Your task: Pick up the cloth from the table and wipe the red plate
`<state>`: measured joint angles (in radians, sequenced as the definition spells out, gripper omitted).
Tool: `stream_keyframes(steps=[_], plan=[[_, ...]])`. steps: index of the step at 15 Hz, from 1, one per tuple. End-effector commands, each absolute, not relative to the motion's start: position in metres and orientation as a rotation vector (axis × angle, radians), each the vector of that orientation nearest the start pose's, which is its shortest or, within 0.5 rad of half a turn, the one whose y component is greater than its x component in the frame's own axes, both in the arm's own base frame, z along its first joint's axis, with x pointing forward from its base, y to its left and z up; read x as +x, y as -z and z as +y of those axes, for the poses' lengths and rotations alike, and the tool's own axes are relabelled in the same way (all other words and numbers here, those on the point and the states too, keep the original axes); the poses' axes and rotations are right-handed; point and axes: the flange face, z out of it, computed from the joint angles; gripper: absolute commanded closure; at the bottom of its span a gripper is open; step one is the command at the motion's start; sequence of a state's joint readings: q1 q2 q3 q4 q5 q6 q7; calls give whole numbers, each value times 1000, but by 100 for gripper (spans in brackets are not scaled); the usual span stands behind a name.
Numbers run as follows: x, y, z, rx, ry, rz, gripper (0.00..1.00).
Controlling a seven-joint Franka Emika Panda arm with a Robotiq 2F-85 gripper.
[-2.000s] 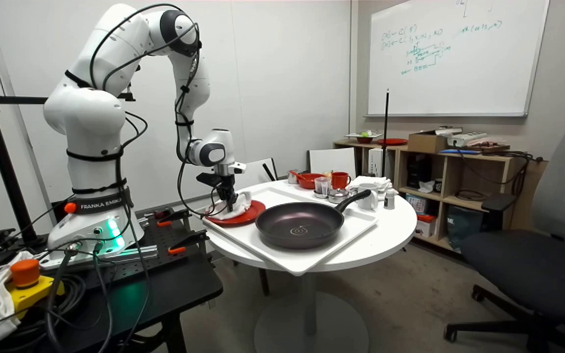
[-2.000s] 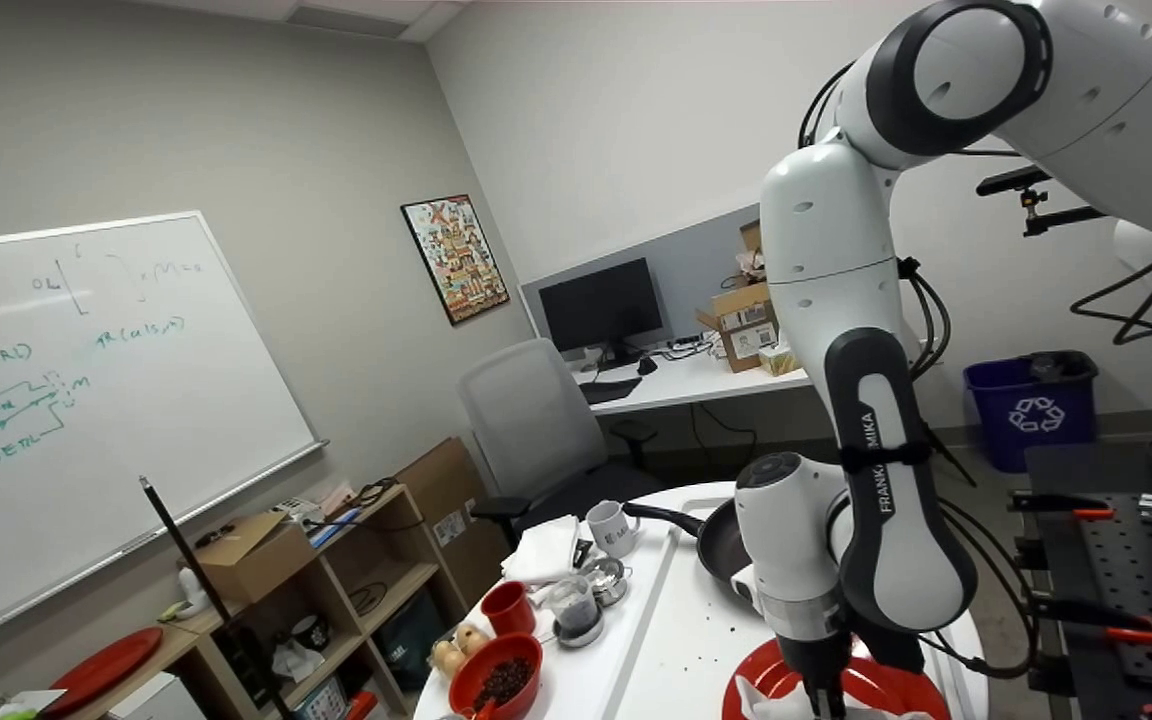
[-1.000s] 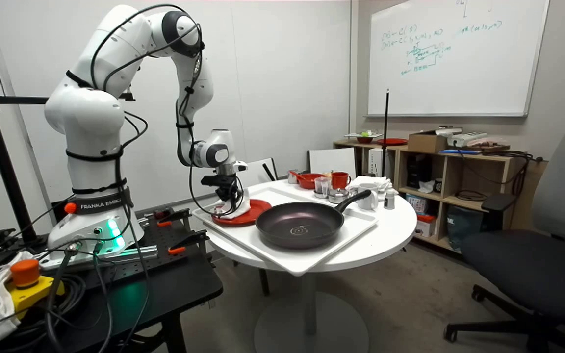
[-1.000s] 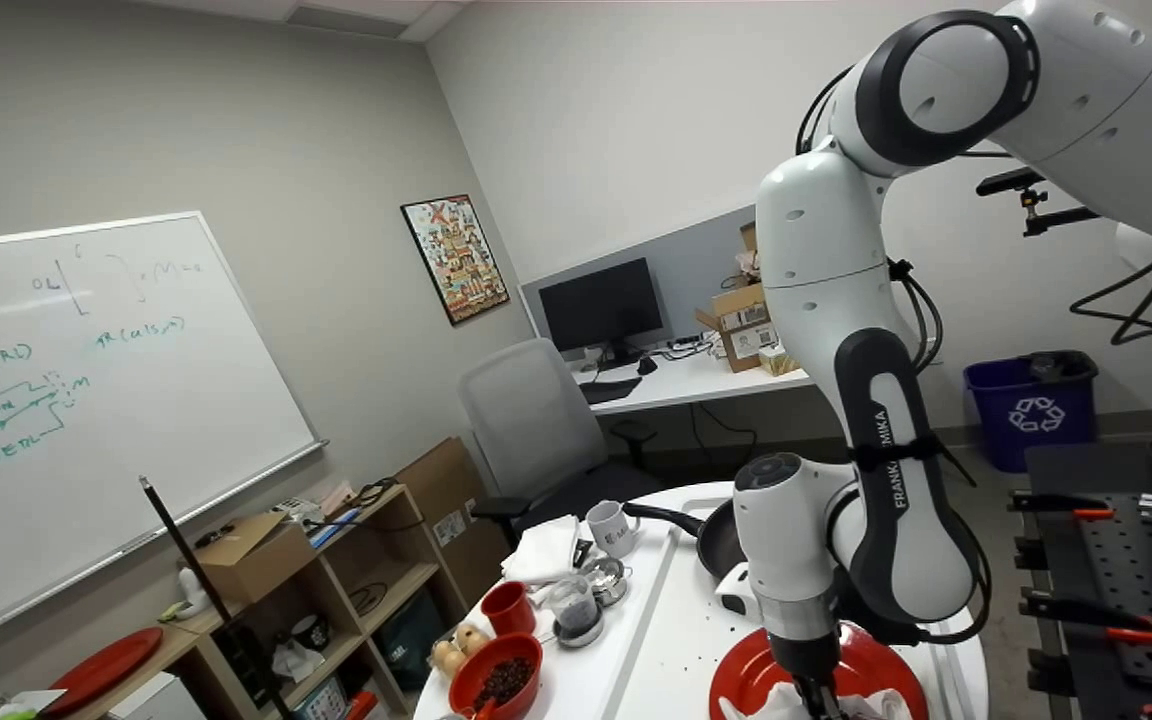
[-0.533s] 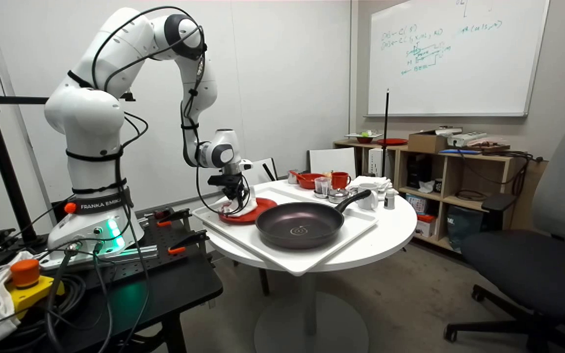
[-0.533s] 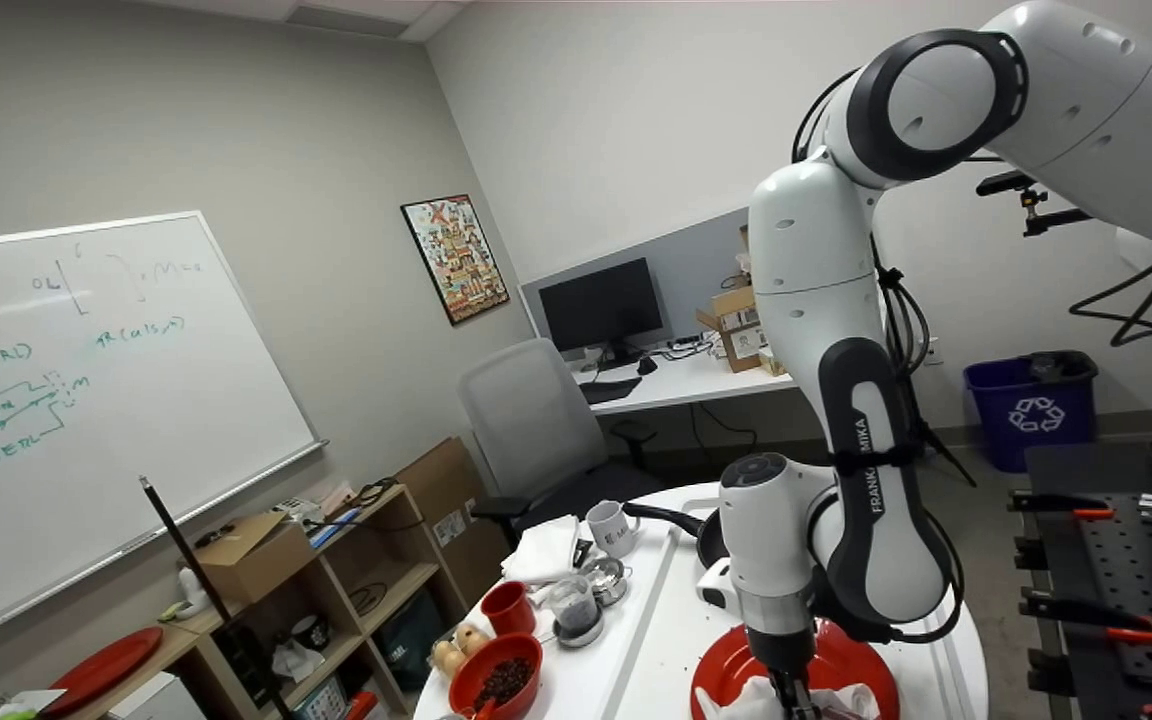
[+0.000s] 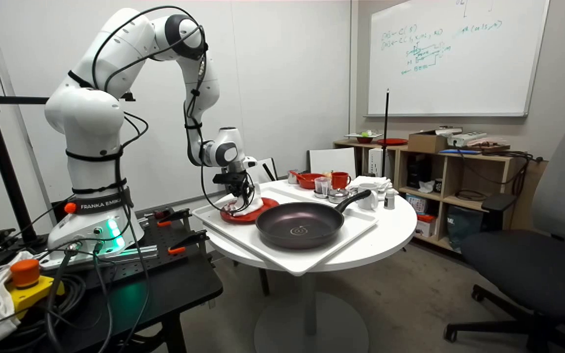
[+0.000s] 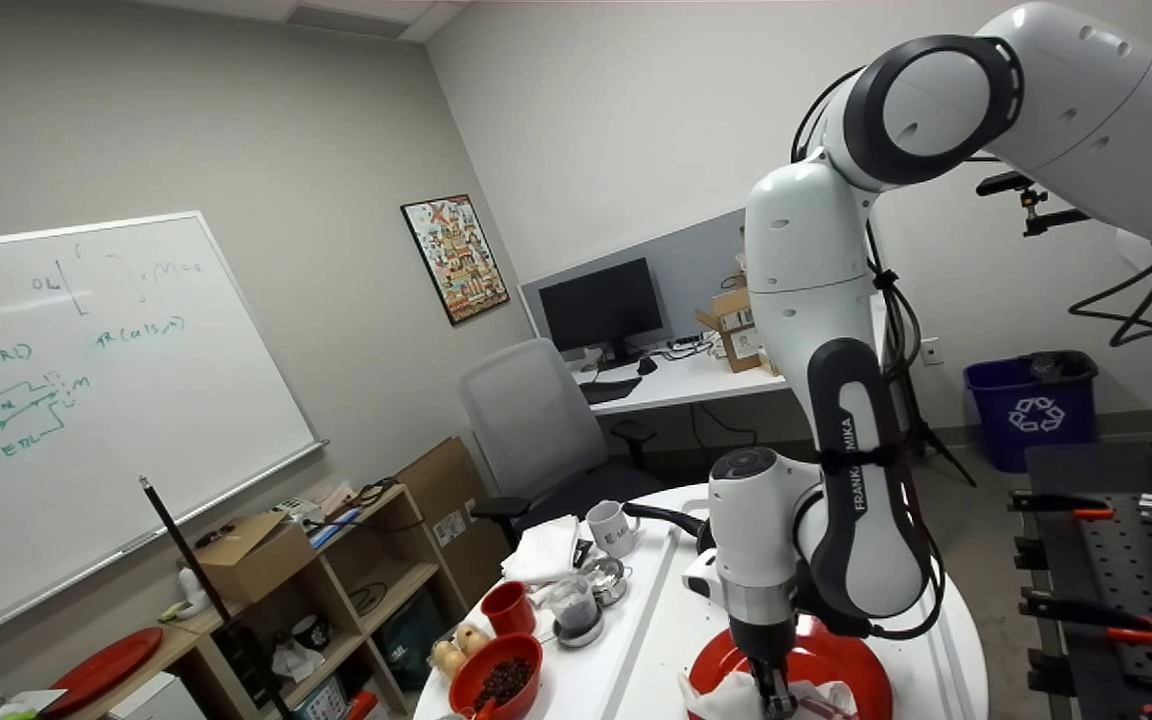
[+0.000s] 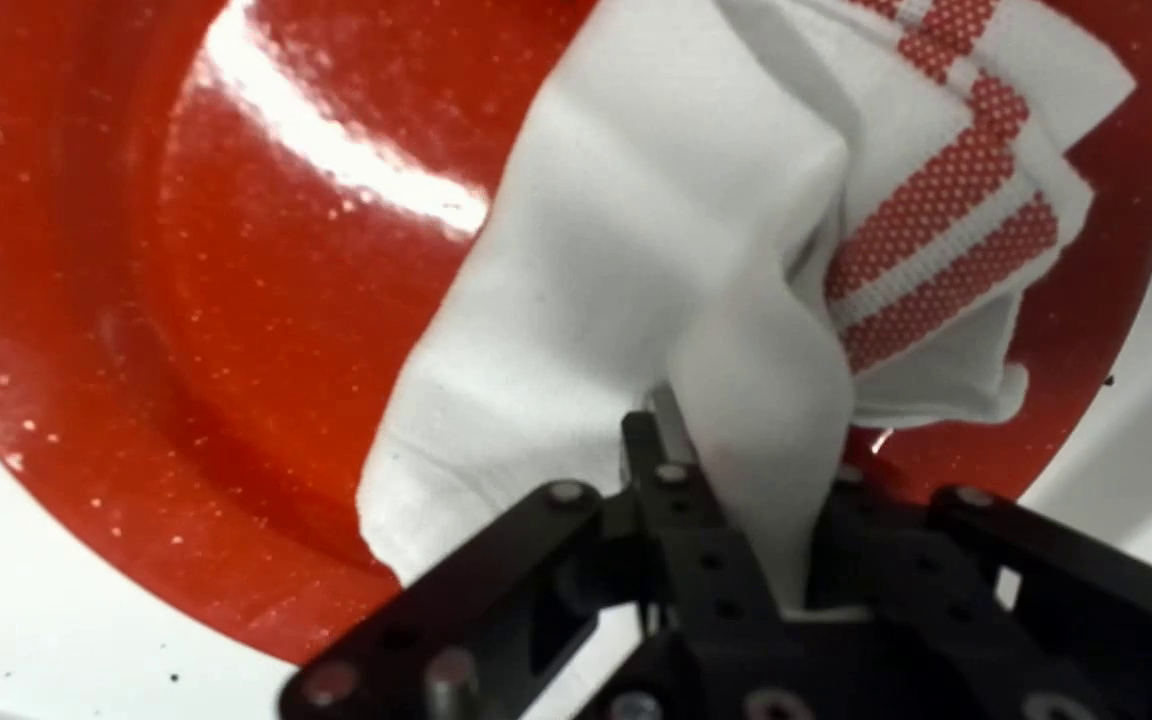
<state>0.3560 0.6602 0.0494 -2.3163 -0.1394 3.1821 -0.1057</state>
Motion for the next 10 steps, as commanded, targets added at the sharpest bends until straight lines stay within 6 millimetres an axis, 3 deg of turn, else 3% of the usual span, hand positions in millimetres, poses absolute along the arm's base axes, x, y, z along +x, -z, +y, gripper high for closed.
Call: stream_keyframes(steps=[1, 10], plan=[[473, -86, 215, -2913, 368, -965, 95], [512, -90, 202, -2906, 476, -878, 95]])
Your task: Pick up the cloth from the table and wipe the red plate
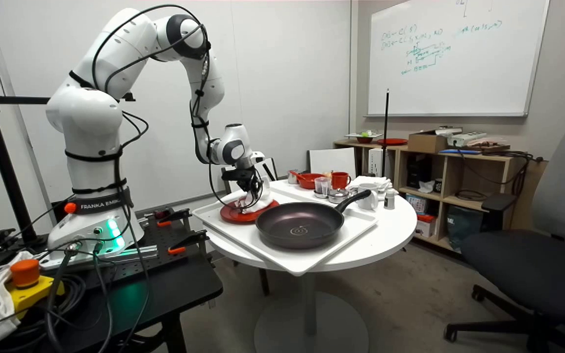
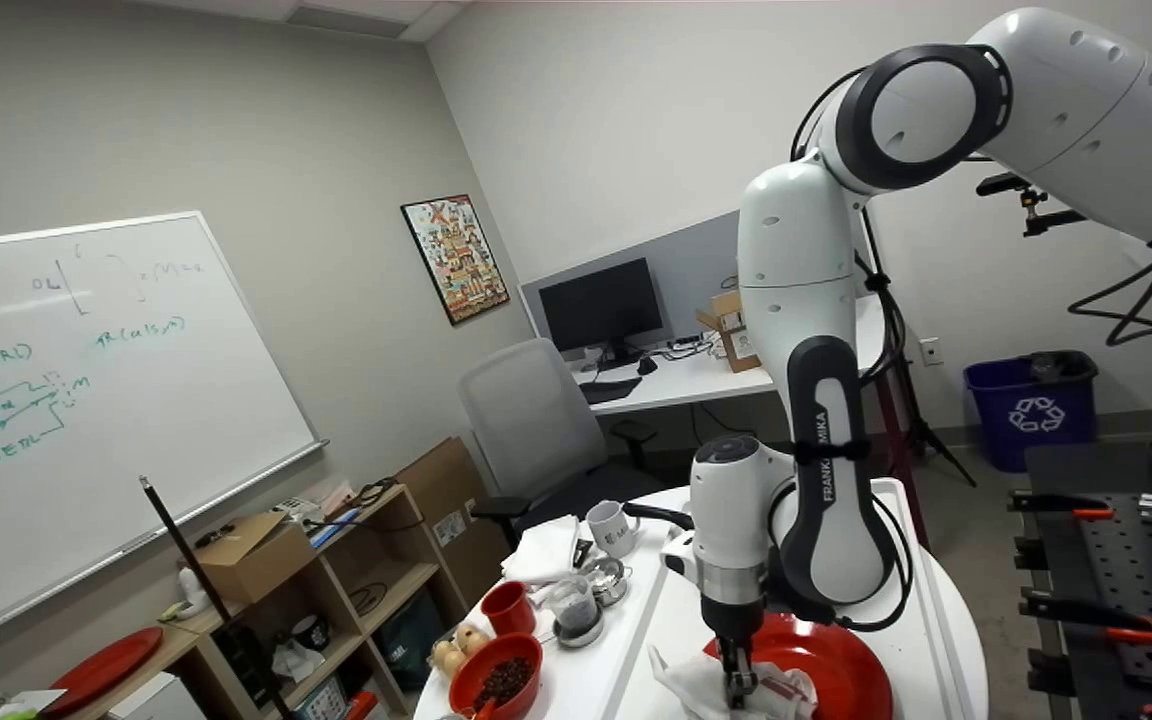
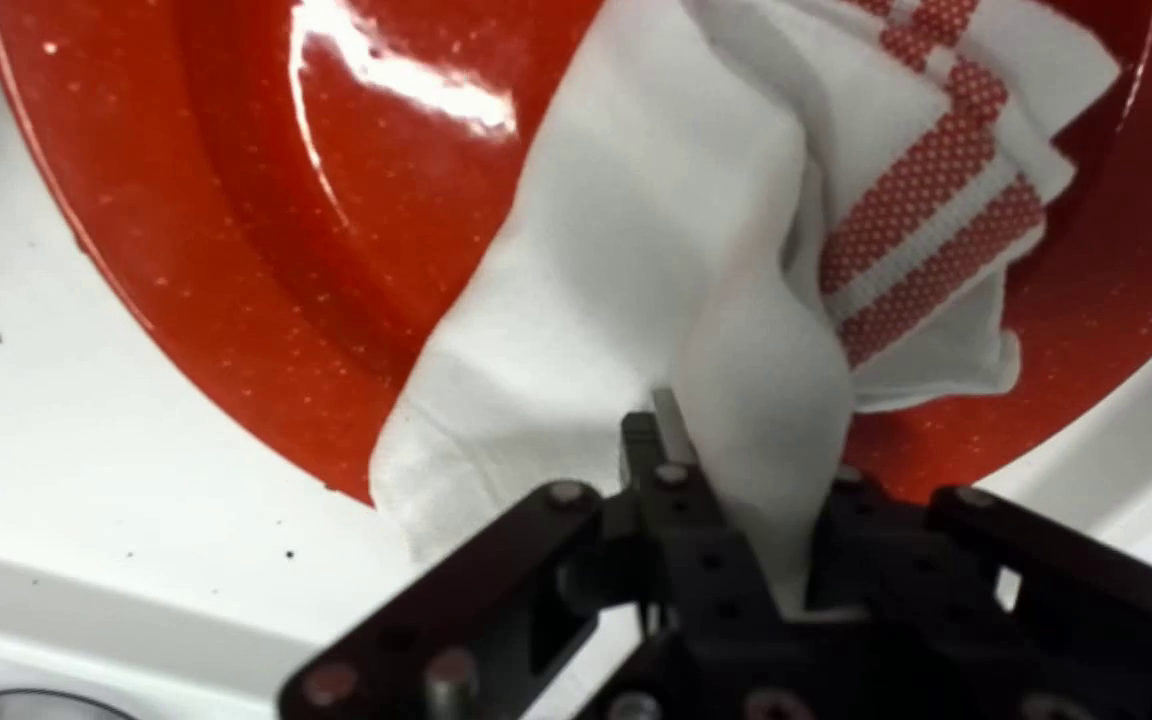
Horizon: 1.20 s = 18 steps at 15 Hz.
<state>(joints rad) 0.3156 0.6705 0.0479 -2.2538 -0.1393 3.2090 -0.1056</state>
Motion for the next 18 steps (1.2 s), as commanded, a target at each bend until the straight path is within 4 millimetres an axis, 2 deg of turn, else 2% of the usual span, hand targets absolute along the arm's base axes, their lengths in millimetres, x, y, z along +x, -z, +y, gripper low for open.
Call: stream_keyframes(steps=[1, 6, 9, 14, 18], plan=[[516, -88, 201, -2905, 481, -864, 95], [535, -79, 190, -2914, 521, -798, 95], [542, -82, 179, -2937, 573, -747, 95], [541, -95, 153, -2961, 703, -657, 95], [538, -91, 154, -2948, 730, -680, 95]])
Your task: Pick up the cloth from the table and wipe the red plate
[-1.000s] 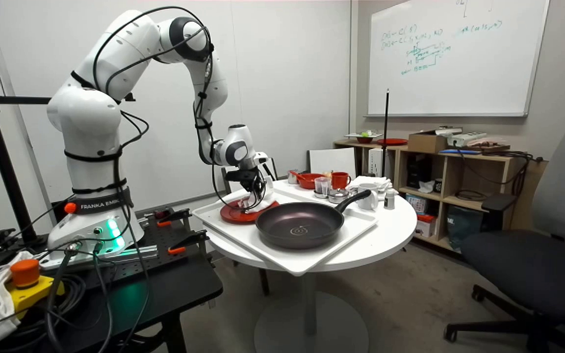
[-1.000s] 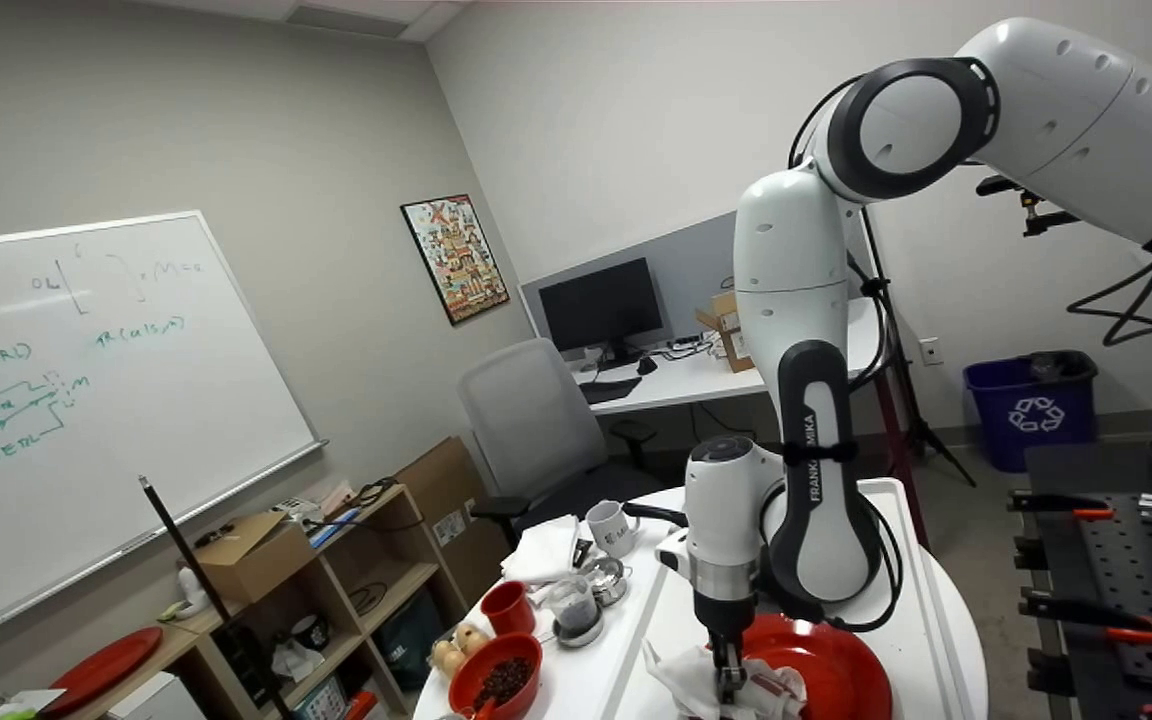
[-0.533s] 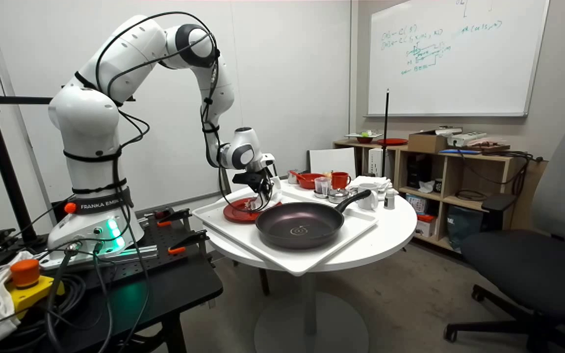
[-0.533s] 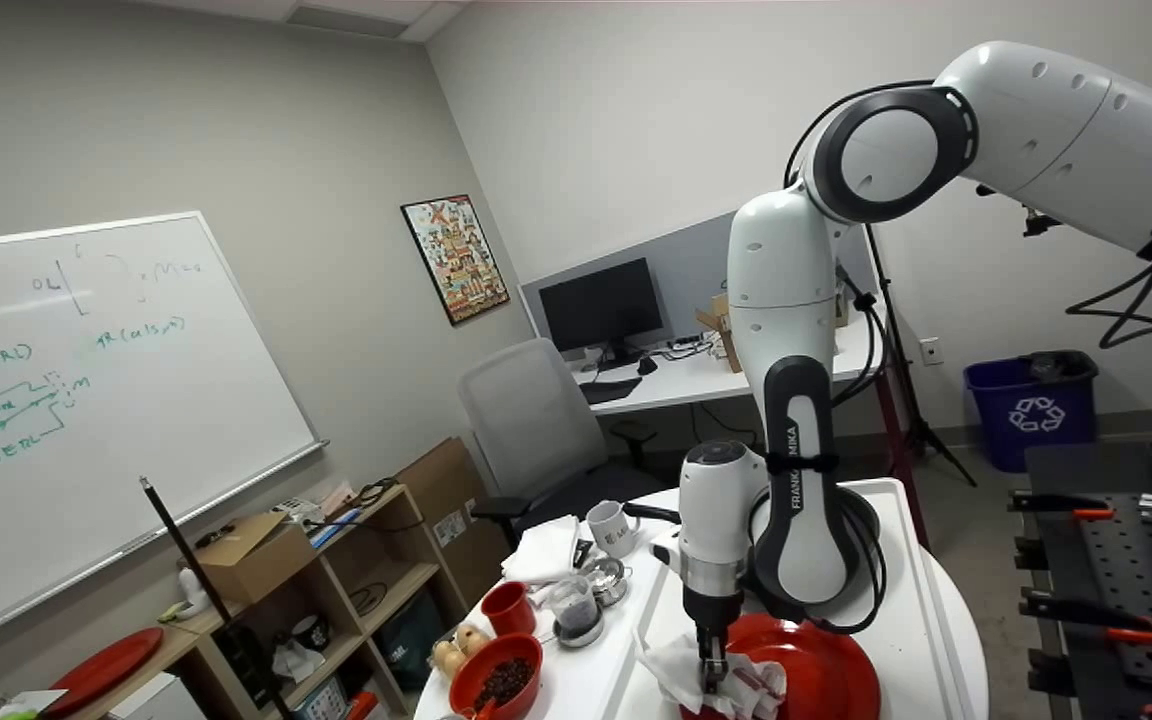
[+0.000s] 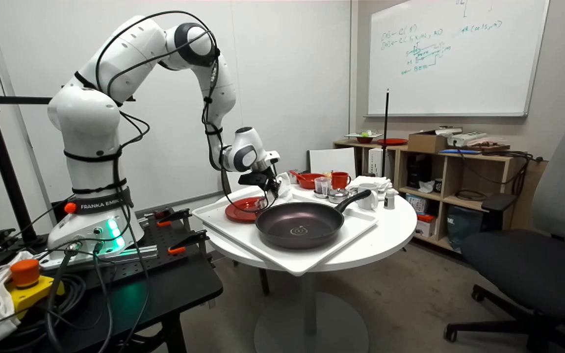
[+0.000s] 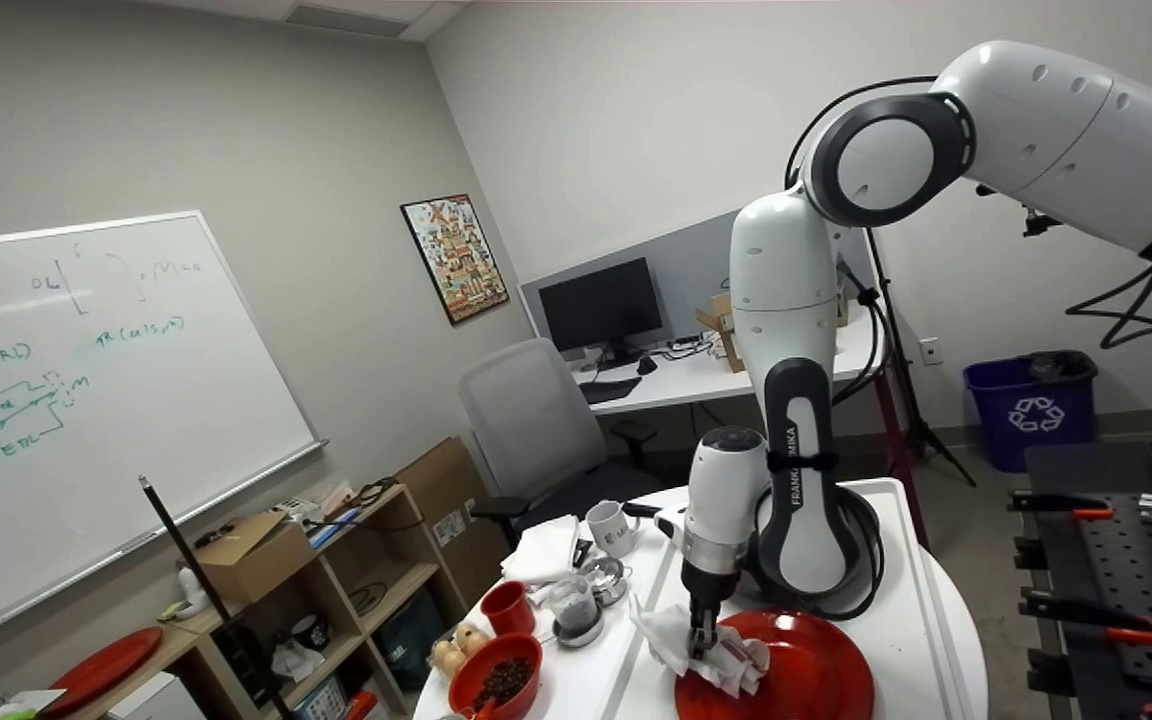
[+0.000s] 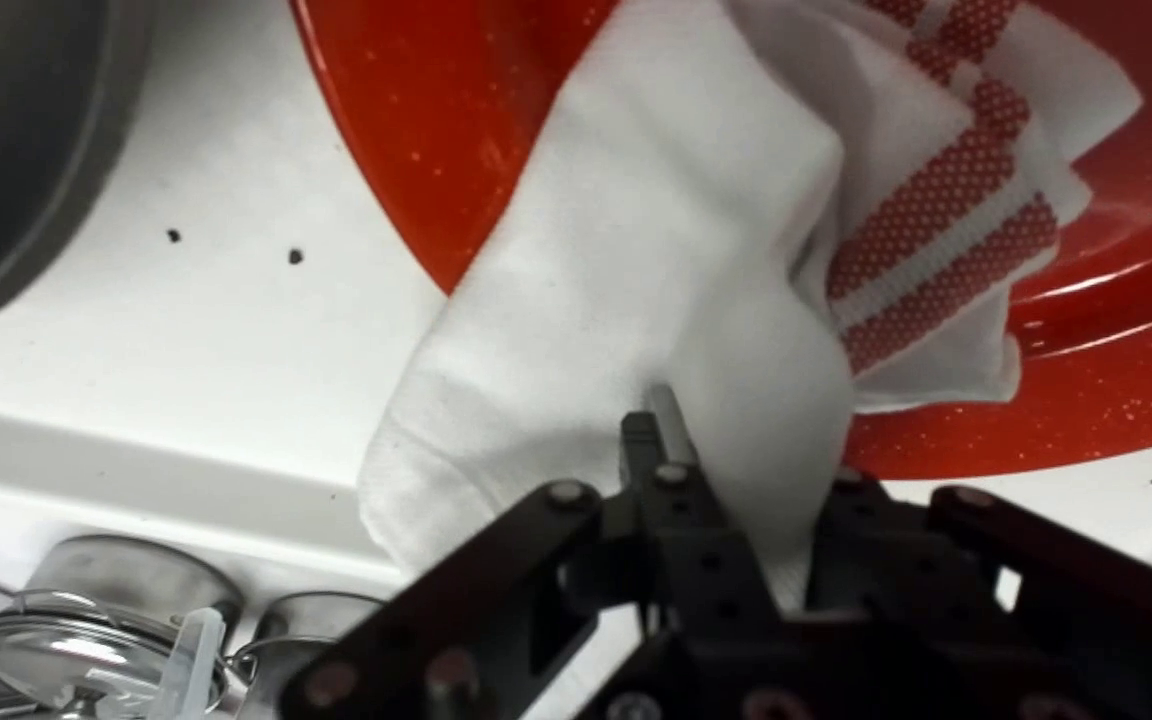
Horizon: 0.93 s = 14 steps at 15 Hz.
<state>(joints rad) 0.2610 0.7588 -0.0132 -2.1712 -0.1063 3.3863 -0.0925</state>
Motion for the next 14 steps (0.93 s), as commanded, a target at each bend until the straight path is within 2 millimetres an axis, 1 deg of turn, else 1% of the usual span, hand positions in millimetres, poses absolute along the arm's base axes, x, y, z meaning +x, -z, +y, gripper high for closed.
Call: stream_keyframes(steps=[1, 3, 7, 11, 14], plan=[[537, -90, 157, -2941, 726, -695, 95], [534, -87, 167, -2925, 708, -738, 95], [523, -85, 195, -2872, 680, -846, 95], [510, -90, 220, -2790, 684, -960, 95], [499, -94, 242, -2696, 694, -1082, 95]])
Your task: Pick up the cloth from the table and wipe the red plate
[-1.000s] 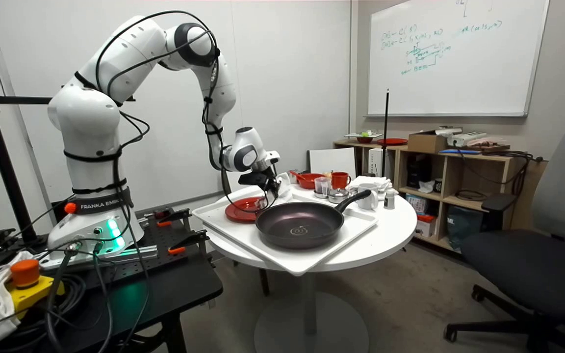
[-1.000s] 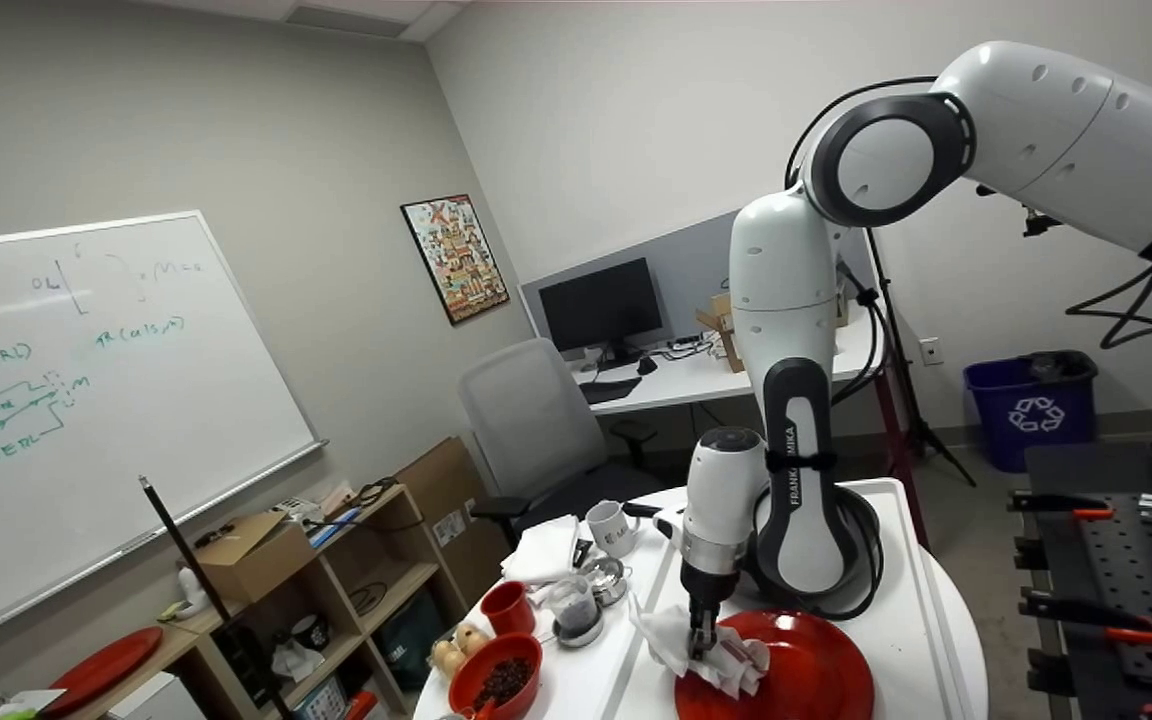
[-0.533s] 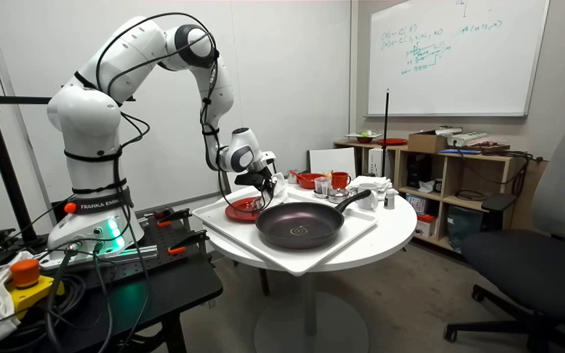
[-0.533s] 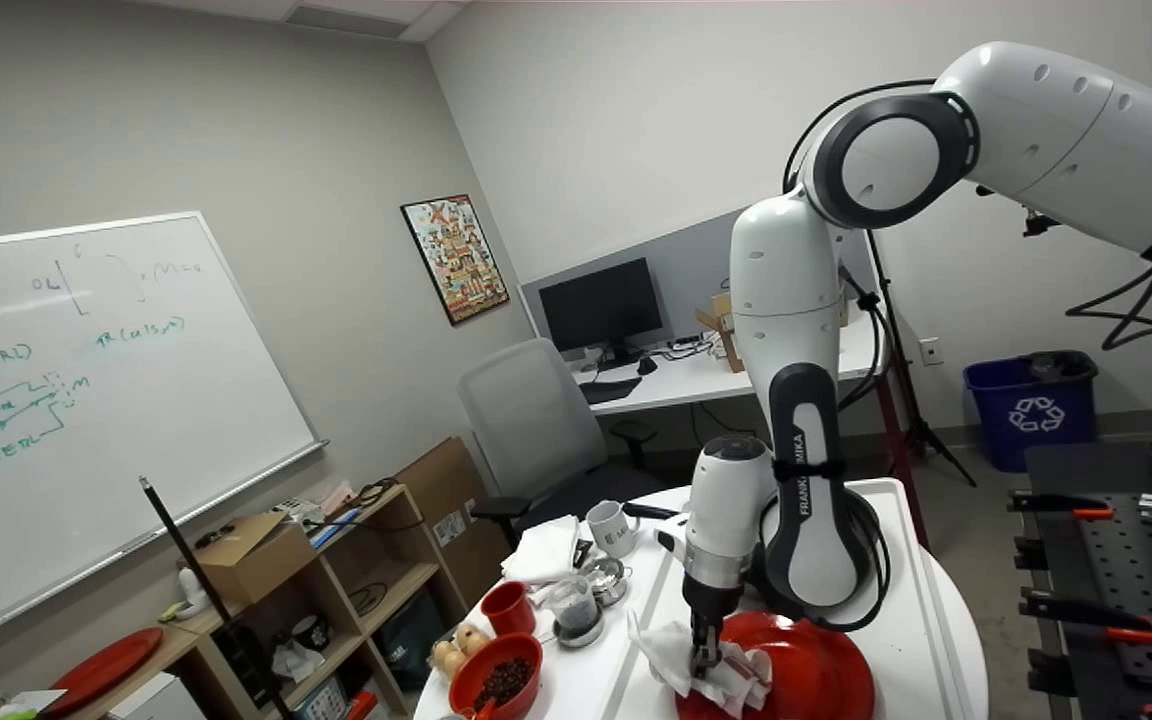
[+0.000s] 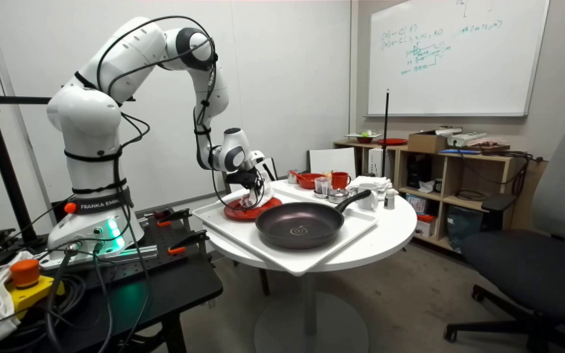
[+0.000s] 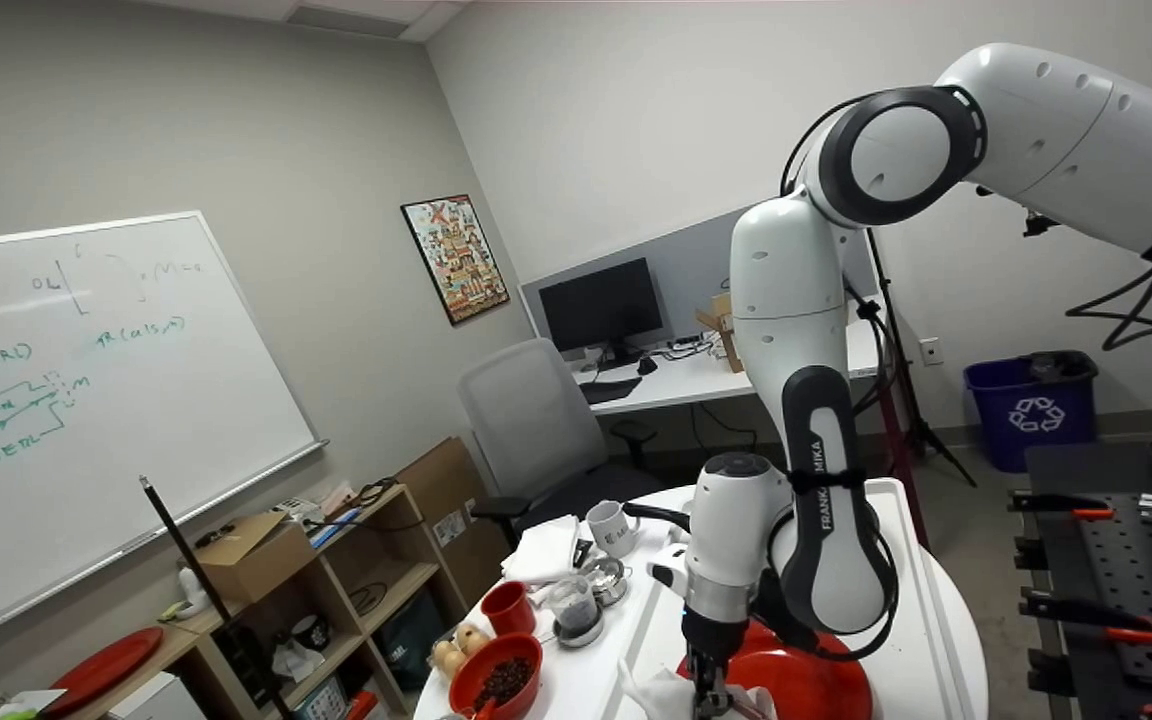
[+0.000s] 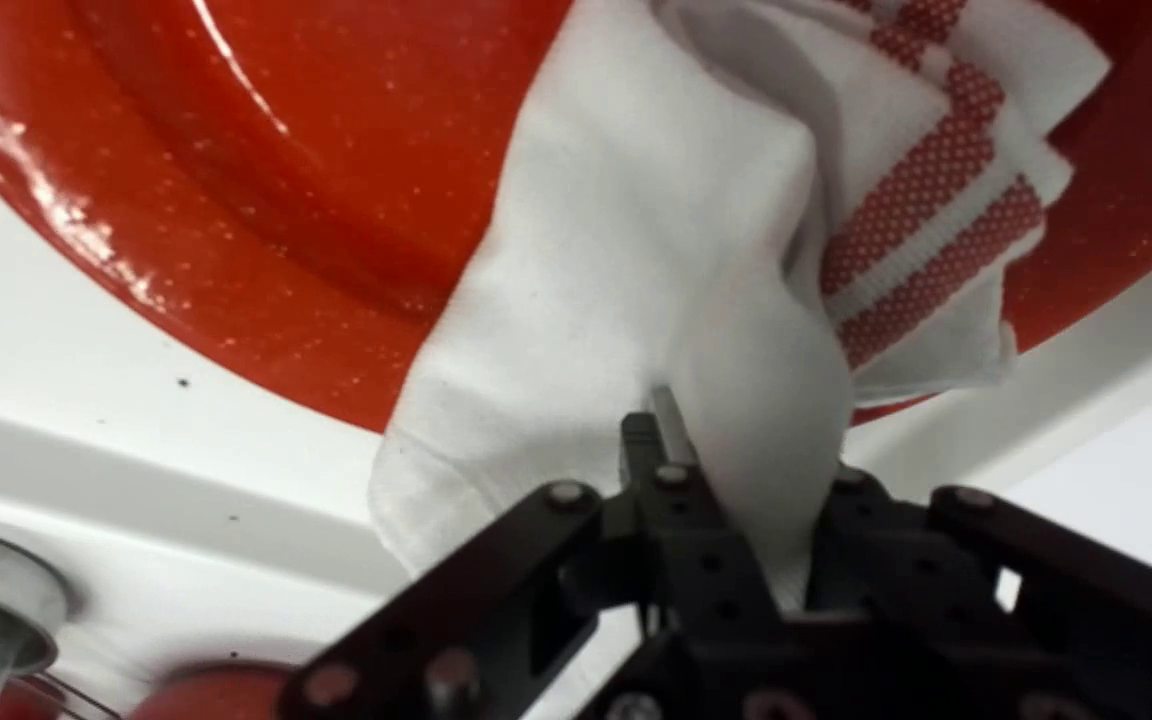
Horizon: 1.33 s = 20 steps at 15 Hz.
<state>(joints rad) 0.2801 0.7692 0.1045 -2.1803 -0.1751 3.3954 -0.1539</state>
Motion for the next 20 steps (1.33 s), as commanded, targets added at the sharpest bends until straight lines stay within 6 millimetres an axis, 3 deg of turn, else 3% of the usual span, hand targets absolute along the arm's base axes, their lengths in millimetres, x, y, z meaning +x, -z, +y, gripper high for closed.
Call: stream_keyframes(steps=[1, 6, 10, 11, 16, 20], plan=[[495, -96, 248, -2670, 693, -1112, 95], [487, -104, 265, -2587, 713, -1202, 95], [484, -118, 264, -2551, 802, -1199, 95], [500, -133, 269, -2553, 819, -1190, 95], [524, -167, 272, -2536, 935, -1162, 95], [535, -176, 269, -2544, 967, -1132, 95]])
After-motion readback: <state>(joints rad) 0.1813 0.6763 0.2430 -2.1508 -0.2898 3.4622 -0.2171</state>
